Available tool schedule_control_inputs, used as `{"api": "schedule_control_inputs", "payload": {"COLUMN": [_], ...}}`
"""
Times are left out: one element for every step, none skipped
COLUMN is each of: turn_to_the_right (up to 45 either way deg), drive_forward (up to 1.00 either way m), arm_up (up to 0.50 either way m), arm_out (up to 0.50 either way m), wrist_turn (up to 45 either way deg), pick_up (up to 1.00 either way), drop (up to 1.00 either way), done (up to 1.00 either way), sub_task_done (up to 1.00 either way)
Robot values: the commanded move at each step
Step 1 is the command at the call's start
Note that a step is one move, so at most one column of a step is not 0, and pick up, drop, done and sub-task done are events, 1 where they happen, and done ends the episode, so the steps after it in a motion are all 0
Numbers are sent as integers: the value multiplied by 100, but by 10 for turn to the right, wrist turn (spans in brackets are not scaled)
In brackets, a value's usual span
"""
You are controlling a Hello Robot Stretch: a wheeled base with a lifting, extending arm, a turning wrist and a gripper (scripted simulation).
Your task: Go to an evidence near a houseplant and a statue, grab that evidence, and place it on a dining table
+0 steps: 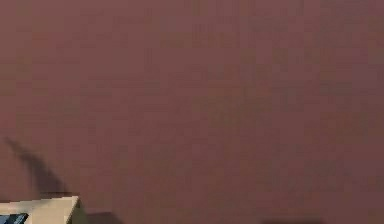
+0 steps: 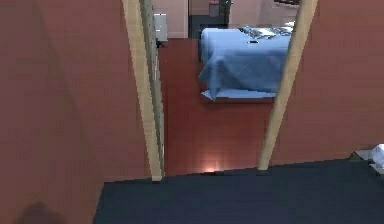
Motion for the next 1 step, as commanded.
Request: {"api": "schedule_control_inputs", "payload": {"turn_to_the_right": [-450], "drive_forward": [0], "arm_up": [0], "arm_out": [0], "wrist_turn": [0], "pick_up": [0], "drop": [0], "done": [0], "sub_task_done": [0]}}
